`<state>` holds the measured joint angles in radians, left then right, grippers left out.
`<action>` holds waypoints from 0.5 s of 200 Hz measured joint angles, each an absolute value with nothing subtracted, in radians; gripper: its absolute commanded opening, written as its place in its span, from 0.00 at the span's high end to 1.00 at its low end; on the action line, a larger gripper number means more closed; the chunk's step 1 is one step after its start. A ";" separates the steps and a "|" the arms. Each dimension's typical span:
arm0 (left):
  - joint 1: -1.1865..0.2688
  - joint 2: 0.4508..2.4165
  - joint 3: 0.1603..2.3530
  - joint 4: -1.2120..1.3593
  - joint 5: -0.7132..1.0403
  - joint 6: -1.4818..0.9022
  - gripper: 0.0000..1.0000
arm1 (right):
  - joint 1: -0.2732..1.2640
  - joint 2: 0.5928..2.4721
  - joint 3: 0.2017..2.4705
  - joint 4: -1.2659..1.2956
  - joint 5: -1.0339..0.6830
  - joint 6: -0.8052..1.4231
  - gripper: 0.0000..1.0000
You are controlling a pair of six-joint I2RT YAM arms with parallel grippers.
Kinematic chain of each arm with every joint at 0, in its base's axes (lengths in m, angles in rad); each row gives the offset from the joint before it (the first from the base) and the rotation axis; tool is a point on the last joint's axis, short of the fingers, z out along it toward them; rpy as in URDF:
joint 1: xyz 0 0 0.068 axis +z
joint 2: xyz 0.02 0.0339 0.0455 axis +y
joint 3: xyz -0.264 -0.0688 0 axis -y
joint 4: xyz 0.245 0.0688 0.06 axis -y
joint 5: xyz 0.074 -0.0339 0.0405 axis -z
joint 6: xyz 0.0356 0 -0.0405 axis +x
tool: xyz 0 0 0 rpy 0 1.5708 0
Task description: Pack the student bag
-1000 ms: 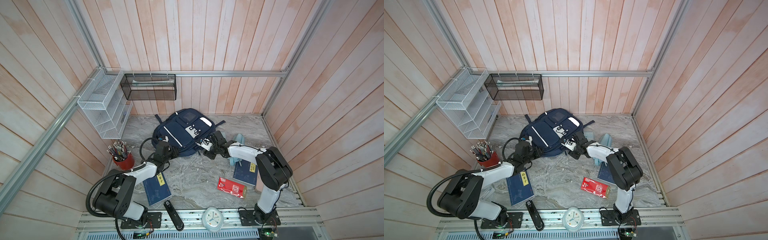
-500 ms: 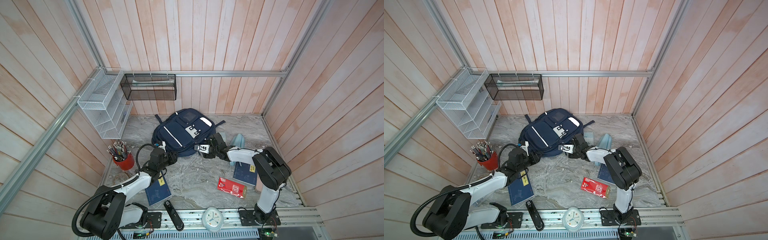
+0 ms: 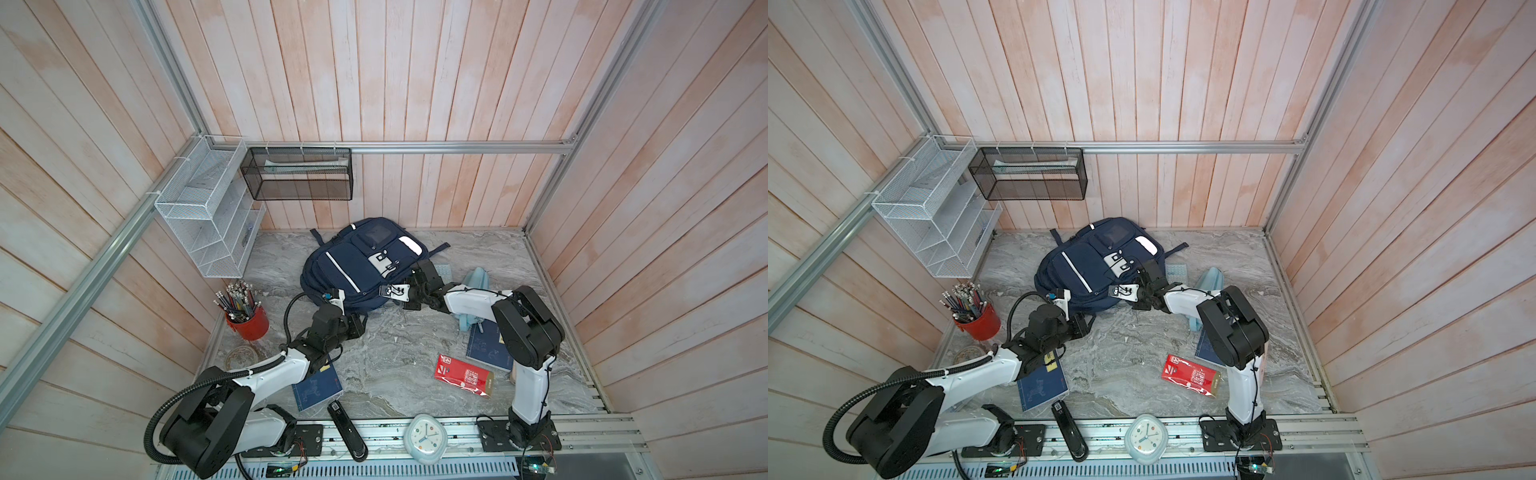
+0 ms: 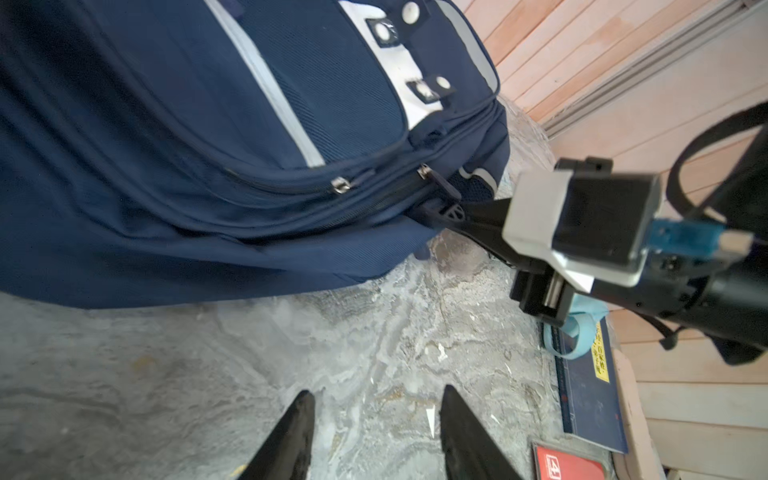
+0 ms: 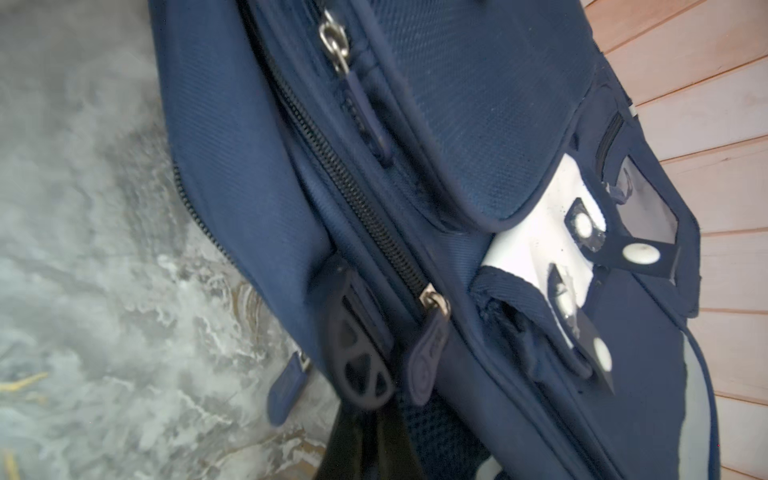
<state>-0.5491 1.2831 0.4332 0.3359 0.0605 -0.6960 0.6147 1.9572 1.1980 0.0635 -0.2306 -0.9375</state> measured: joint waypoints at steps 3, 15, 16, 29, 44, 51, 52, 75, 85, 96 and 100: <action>-0.556 1.285 0.429 0.349 0.054 -0.693 0.57 | 0.615 1.952 1.200 0.058 -0.241 -0.926 1.00; -0.579 1.301 0.409 0.402 0.035 -0.680 0.57 | 0.616 1.931 1.202 0.046 -0.273 -0.875 1.00; -0.580 1.302 0.408 0.405 0.033 -0.680 0.57 | 0.616 1.930 1.202 0.045 -0.274 -0.872 1.00; -0.603 1.332 0.381 0.469 0.015 -0.672 0.55 | 0.618 1.911 1.208 0.030 -0.302 -0.816 1.00; -0.636 1.372 0.353 0.539 -0.020 -0.658 0.52 | 0.624 1.900 1.220 0.017 -0.332 -0.751 1.00; -0.659 1.395 0.347 0.569 -0.042 -0.644 0.51 | 0.627 1.898 1.224 0.014 -0.347 -0.724 1.00; -0.662 1.398 0.347 0.572 -0.045 -0.641 0.51 | 0.628 1.898 1.224 0.013 -0.349 -0.722 1.00; -0.731 1.468 0.348 0.685 -0.121 -0.598 0.48 | 0.640 1.896 1.225 0.003 -0.388 -0.653 1.00; -0.755 1.496 0.354 0.719 -0.159 -0.574 0.47 | 0.647 1.896 1.225 -0.005 -0.399 -0.628 1.00; -0.780 1.531 0.370 0.748 -0.201 -0.548 0.46 | 0.652 1.896 1.228 -0.016 -0.414 -0.608 1.00; -0.786 1.546 0.379 0.757 -0.218 -0.539 0.46 | 0.654 1.896 1.230 -0.020 -0.420 -0.601 1.00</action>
